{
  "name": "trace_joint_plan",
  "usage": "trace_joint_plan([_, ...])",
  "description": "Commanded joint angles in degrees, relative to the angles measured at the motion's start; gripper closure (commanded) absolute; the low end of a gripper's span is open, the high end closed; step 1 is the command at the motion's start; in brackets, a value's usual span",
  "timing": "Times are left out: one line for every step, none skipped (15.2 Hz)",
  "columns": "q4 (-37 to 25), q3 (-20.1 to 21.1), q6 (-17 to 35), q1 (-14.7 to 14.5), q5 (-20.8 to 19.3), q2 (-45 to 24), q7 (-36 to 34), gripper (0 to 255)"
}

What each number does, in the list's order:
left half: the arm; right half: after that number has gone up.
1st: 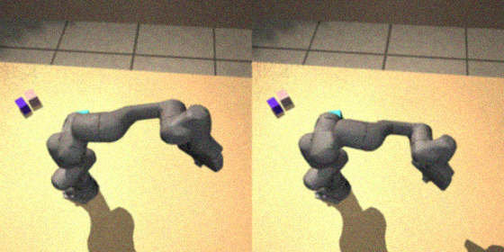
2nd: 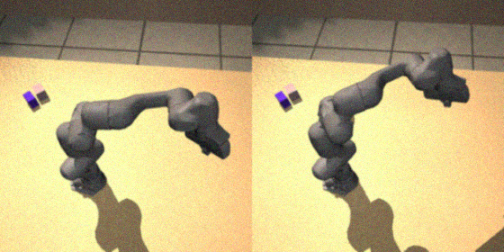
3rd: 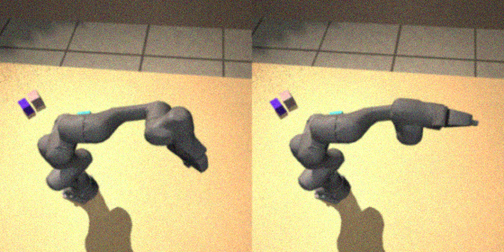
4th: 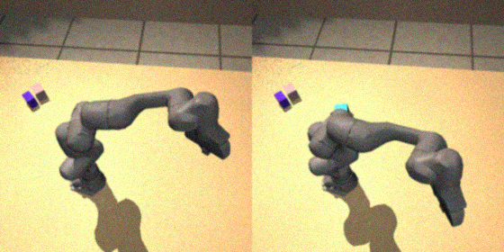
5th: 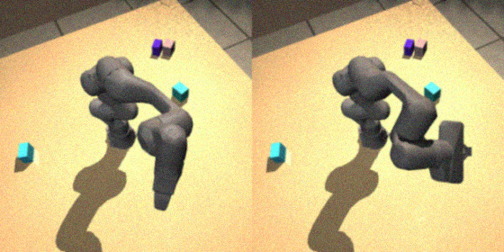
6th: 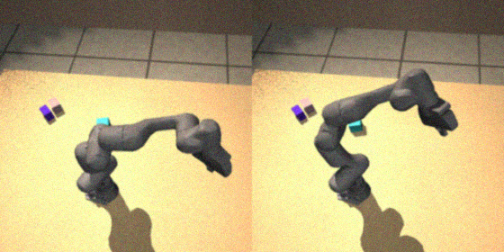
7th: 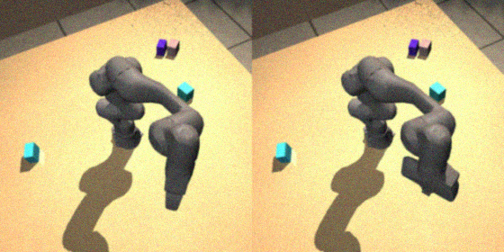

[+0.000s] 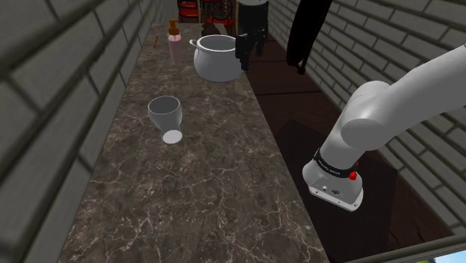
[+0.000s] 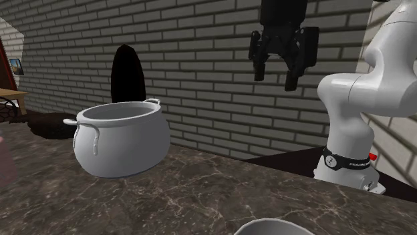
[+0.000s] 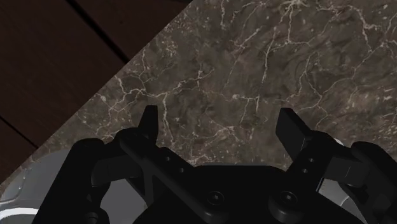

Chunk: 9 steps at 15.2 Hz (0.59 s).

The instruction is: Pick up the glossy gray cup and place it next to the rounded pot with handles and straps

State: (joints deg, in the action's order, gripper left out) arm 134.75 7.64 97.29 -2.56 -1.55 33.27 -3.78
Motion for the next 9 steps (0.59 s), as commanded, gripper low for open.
trace_joint_plan([-1.77,2.01,1.6,-0.47,0.6,-3.53,-2.6,0])
trace_joint_plan([-2.85,2.97,2.26,-0.66,0.76,-5.36,-3.86,0])
trace_joint_plan([-3.99,3.92,2.88,-0.84,0.85,-7.22,-5.13,0])
trace_joint_plan([-5.2,4.86,3.46,-1.0,0.87,-9.12,-6.41,0])
trace_joint_plan([-6.49,5.77,4.0,-1.16,0.82,-11.06,-7.69,0])
trace_joint_plan([-7.85,6.67,4.49,-1.3,0.69,-13.03,-8.99,0])
trace_joint_plan([-9.27,7.54,4.92,-1.45,0.48,-15.03,-10.3,0])
trace_joint_plan([-10.78,8.39,5.31,-1.61,0.19,-17.07,-11.62,0])
trace_joint_plan([-12.35,9.2,5.63,-1.78,-0.18,-19.15,-12.95,0])
